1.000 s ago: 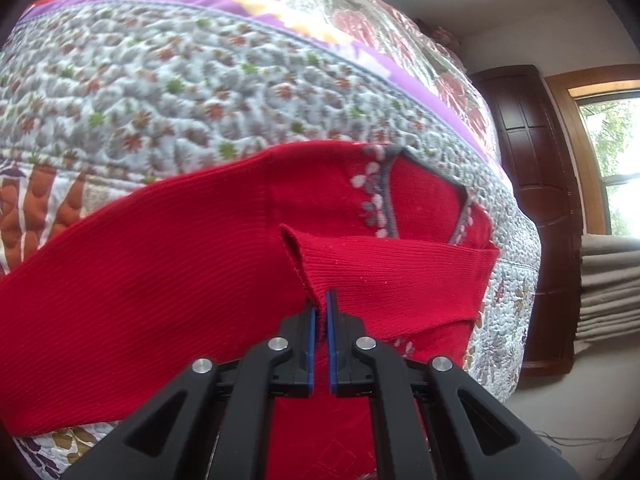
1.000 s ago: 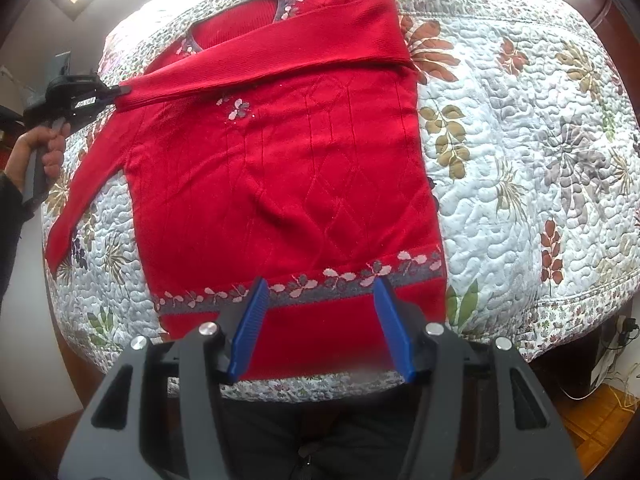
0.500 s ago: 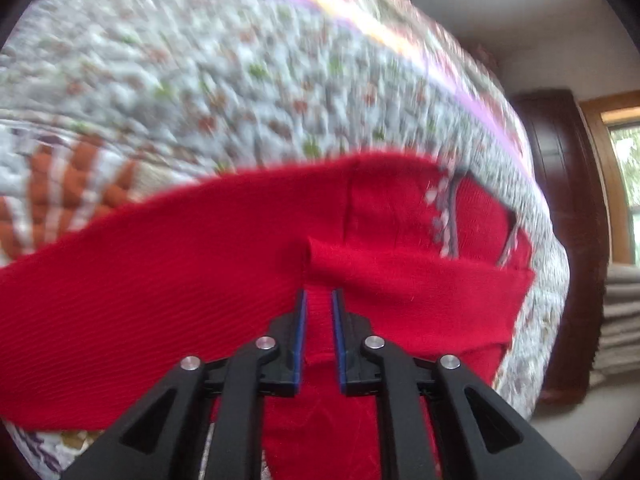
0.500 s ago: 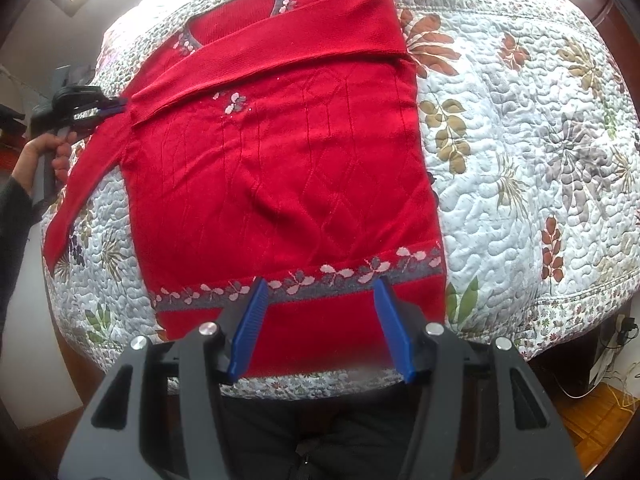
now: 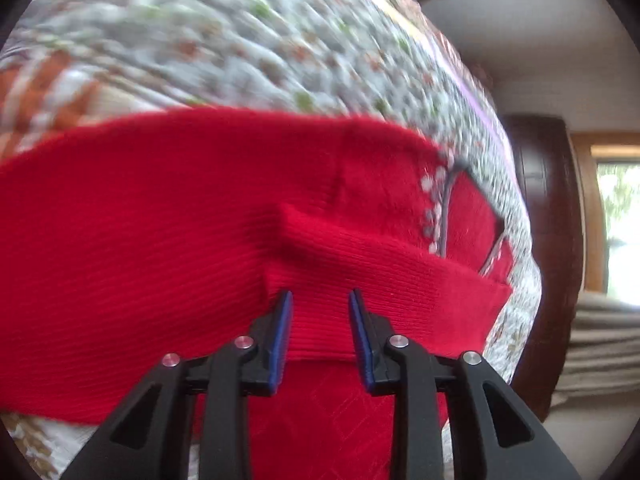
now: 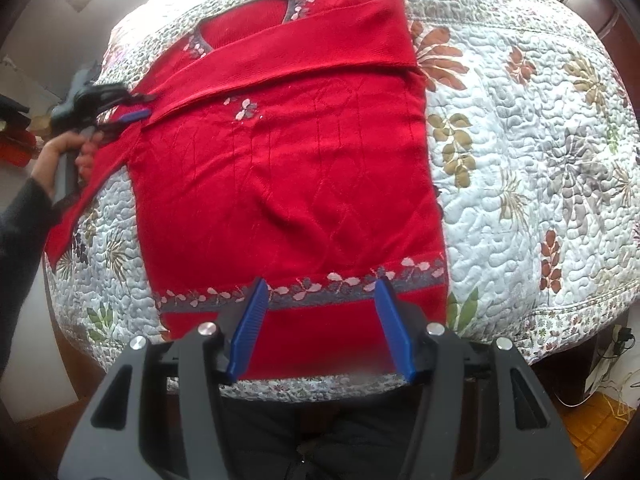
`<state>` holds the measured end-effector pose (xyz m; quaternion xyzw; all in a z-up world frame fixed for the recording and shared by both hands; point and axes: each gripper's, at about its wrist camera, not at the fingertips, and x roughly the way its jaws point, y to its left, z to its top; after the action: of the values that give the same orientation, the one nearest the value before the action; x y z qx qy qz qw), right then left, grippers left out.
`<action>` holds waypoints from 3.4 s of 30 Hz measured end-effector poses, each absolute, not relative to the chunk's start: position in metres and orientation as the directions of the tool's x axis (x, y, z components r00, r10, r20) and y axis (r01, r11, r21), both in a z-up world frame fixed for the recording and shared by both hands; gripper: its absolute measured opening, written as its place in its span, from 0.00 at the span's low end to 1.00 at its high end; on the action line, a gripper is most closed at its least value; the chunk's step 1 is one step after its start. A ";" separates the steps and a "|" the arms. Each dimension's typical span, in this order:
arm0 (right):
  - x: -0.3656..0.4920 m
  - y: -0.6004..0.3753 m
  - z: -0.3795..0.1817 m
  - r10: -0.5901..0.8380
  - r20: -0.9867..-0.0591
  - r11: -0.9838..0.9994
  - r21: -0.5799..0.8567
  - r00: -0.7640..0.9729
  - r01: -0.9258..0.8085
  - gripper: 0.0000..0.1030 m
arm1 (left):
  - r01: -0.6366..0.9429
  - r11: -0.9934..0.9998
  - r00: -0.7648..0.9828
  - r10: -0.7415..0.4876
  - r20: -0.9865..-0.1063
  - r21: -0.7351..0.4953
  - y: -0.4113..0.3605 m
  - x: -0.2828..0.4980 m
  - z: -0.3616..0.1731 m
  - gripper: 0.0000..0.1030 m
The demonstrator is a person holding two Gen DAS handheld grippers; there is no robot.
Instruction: Fold small clothes
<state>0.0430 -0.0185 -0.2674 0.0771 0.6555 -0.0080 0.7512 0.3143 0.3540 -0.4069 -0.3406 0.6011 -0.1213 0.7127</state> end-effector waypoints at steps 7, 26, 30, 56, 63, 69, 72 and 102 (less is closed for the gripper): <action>0.058 -0.002 -0.255 0.113 -0.977 0.991 0.124 0.179 0.054 0.56 | -0.432 0.542 0.530 -0.495 -0.689 -0.721 0.497 0.187 -0.378 0.72; 0.066 0.084 -0.246 0.105 -0.981 0.985 0.080 0.163 -0.153 0.58 | -0.763 0.258 0.565 -0.179 -0.805 -0.593 0.741 0.001 -0.439 0.77; 0.066 0.082 -0.243 0.103 -0.980 0.987 0.079 0.169 -0.141 0.58 | -0.791 0.296 0.515 -0.153 -0.844 -0.536 0.740 0.012 -0.434 0.33; 0.078 -0.030 -0.246 0.185 -0.945 0.981 0.196 0.271 0.014 0.59 | 0.119 0.864 0.574 -0.462 -0.676 -0.490 0.336 0.255 -0.211 0.07; 0.095 -0.083 -0.261 0.188 -0.939 0.969 0.224 0.287 0.099 0.60 | 0.201 0.862 0.397 -0.506 -0.765 -0.466 0.216 0.285 -0.293 0.07; 0.112 -0.108 -0.276 0.212 -0.936 0.956 0.259 0.280 0.141 0.60 | 0.202 0.868 0.276 -0.495 -0.824 -0.454 0.151 0.297 -0.364 0.07; 0.124 -0.114 -0.283 0.241 -0.933 0.947 0.286 0.267 0.147 0.60 | 0.199 0.871 0.236 -0.487 -0.841 -0.449 0.131 0.299 -0.386 0.07; 0.325 0.001 -0.392 0.507 -0.857 0.860 0.510 0.089 0.016 0.31 | -0.193 0.835 0.276 -0.458 -0.845 -0.515 0.310 0.121 -0.374 0.59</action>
<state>0.3249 0.0006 -0.3918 0.2005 0.6523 0.1729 0.7102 0.1214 0.3100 -0.3741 -0.2734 0.5952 -0.0882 0.7505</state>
